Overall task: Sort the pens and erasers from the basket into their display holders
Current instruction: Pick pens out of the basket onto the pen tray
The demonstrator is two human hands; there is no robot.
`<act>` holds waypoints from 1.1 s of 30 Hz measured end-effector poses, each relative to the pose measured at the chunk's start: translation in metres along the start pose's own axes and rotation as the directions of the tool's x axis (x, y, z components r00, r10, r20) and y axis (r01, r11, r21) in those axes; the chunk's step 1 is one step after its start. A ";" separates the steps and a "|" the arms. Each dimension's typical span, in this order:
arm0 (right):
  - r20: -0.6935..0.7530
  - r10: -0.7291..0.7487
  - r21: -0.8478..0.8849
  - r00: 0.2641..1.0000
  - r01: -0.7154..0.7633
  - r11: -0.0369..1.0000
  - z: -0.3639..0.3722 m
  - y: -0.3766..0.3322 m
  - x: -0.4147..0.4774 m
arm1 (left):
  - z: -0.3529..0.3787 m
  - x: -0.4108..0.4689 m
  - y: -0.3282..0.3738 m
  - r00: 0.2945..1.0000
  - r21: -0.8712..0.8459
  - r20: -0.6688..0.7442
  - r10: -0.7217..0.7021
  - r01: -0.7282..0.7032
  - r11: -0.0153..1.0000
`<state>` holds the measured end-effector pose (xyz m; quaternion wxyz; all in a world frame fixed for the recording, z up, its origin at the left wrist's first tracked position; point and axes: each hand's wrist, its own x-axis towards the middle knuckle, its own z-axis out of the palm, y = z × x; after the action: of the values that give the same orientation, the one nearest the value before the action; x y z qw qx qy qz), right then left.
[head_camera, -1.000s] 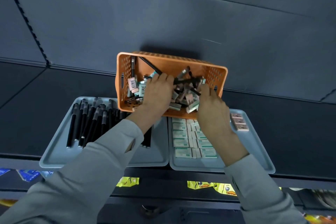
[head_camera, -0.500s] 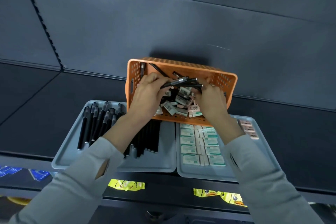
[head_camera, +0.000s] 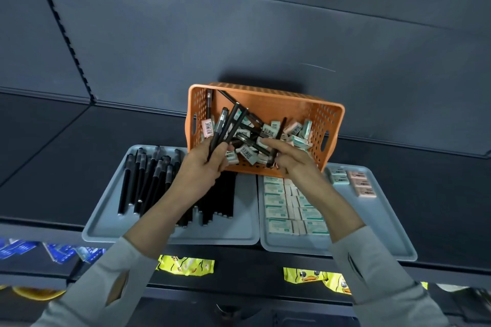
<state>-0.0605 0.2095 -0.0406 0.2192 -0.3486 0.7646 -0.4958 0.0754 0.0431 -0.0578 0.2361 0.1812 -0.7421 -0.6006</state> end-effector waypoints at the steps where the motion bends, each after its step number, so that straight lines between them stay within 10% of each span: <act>1: -0.027 -0.001 0.002 1.000 0.001 1.000 0.001 0.000 0.000 | 0.001 -0.001 0.001 0.999 -0.065 0.035 -0.039 0.042 0.997; 8: 0.020 -0.065 0.025 0.998 0.064 0.998 0.013 -0.001 -0.005 | -0.001 -0.013 0.007 0.984 -0.353 0.118 -0.132 0.166 0.921; 11: -0.149 -0.104 -0.229 0.983 0.068 0.971 0.018 0.002 0.002 | 0.002 -0.016 0.008 0.972 -0.481 0.162 -0.173 0.231 0.846; 16: -0.187 -0.215 -0.724 0.959 0.014 0.690 0.020 0.001 0.009 | 0.004 -0.018 0.011 0.967 -0.506 0.137 -0.216 0.256 0.824; 26: -0.172 -0.669 -0.901 0.723 0.160 0.404 0.016 -0.017 0.015 | -0.002 -0.021 0.015 0.959 -0.468 0.117 -0.257 0.281 0.837; 33: 0.157 -0.461 -0.759 0.874 0.405 0.510 0.031 -0.024 0.008 | 0.002 -0.025 0.029 0.921 -0.399 0.256 -0.294 0.378 0.836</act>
<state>-0.0372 0.1785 -0.0311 -0.1072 -0.5709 0.7961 -0.1695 0.0954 0.0646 -0.0330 0.0917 0.1943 -0.5618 -0.7989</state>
